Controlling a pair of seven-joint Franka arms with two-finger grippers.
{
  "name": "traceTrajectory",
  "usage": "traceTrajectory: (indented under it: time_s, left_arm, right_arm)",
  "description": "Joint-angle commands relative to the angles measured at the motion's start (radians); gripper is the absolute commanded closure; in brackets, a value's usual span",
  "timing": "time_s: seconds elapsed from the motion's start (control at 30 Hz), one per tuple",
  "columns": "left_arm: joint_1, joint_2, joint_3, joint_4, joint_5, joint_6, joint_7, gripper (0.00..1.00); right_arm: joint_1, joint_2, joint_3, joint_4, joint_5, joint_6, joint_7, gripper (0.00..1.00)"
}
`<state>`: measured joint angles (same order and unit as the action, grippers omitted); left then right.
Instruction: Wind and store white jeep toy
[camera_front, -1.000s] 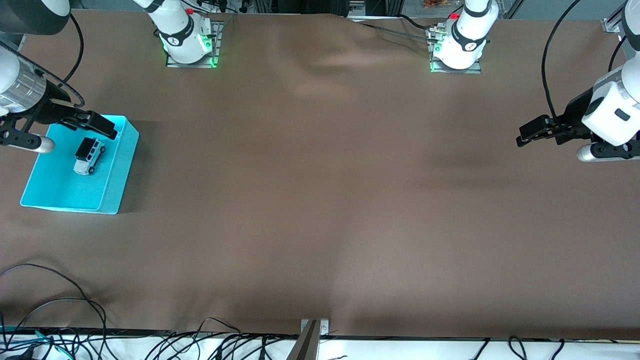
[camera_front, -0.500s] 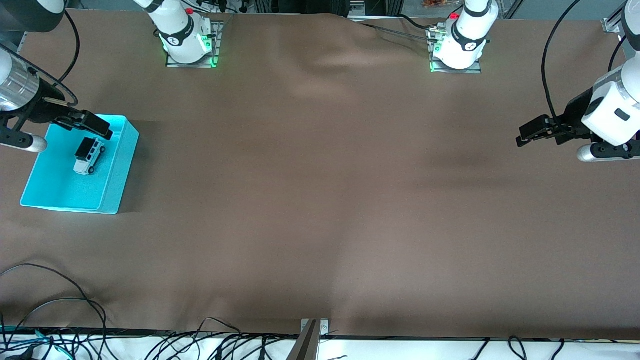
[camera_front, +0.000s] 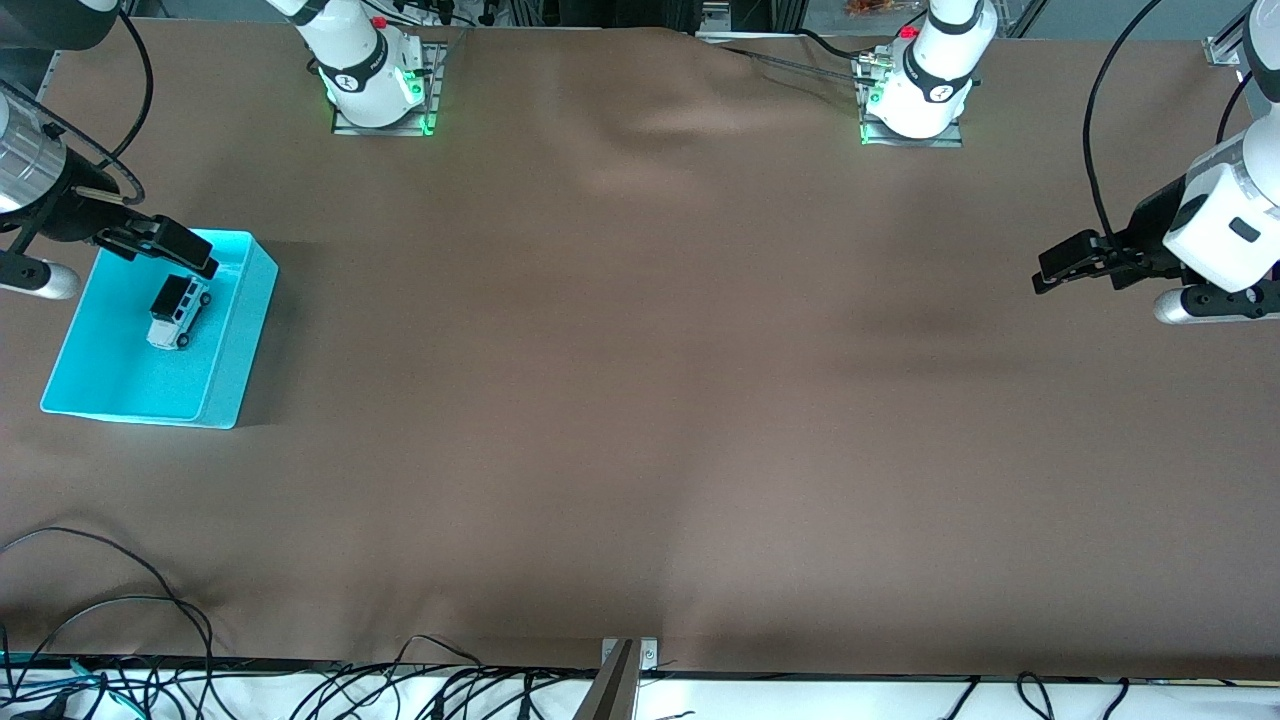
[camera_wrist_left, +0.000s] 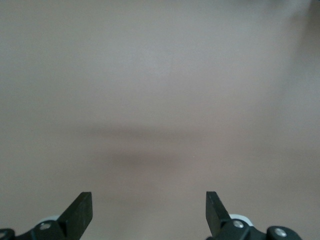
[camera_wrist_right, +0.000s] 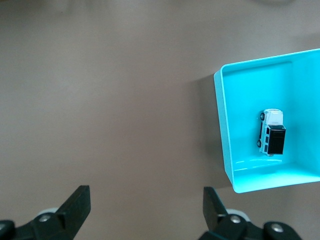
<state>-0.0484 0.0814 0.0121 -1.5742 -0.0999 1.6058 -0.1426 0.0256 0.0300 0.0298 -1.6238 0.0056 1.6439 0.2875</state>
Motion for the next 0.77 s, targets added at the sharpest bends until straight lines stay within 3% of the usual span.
traceTrajectory:
  time_s: [0.0,0.73]
  left_arm:
    - [0.004,0.0,-0.004,0.006,0.022,-0.01,0.008,0.0]
    - [0.004,0.0,-0.004,0.006,0.022,-0.01,0.008,0.0]
  right_arm:
    - [-0.001,0.007,0.004,0.029,0.008,-0.026,-0.011,0.0]
    - [0.0,0.007,0.002,0.03,0.004,-0.036,-0.191,0.0]
